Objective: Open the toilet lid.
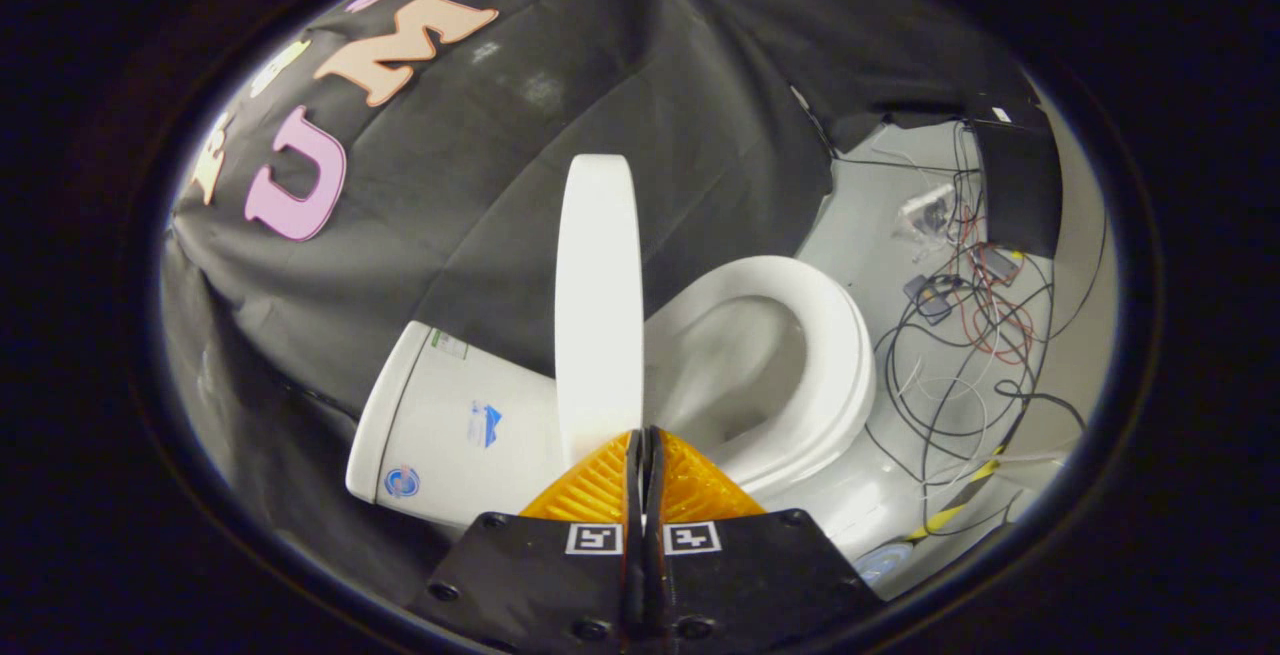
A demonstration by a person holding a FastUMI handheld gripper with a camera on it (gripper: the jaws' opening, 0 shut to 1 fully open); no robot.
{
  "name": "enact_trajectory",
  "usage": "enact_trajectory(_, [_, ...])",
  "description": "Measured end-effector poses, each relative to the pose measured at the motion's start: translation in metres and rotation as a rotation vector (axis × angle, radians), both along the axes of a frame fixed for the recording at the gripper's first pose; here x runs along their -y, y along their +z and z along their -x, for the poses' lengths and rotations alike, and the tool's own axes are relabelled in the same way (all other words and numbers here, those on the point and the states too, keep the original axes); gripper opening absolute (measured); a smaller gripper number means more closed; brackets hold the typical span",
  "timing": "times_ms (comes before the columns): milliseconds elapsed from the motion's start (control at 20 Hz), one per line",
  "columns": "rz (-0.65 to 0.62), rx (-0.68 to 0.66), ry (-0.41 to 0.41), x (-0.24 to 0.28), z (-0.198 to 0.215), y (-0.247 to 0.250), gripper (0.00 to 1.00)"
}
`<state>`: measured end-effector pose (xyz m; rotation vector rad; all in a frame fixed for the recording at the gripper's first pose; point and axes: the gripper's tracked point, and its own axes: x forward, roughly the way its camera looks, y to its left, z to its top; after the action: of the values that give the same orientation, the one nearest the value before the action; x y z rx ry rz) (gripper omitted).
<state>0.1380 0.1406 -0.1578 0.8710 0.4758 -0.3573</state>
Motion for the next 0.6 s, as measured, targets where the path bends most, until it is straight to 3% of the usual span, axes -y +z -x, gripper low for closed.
enact_trajectory(300, [0.030,0.034,0.024,-0.012,-0.007,0.017,0.01])
enact_trajectory(600, [0.109,0.090,0.101,-0.039,-0.022,0.046,0.01])
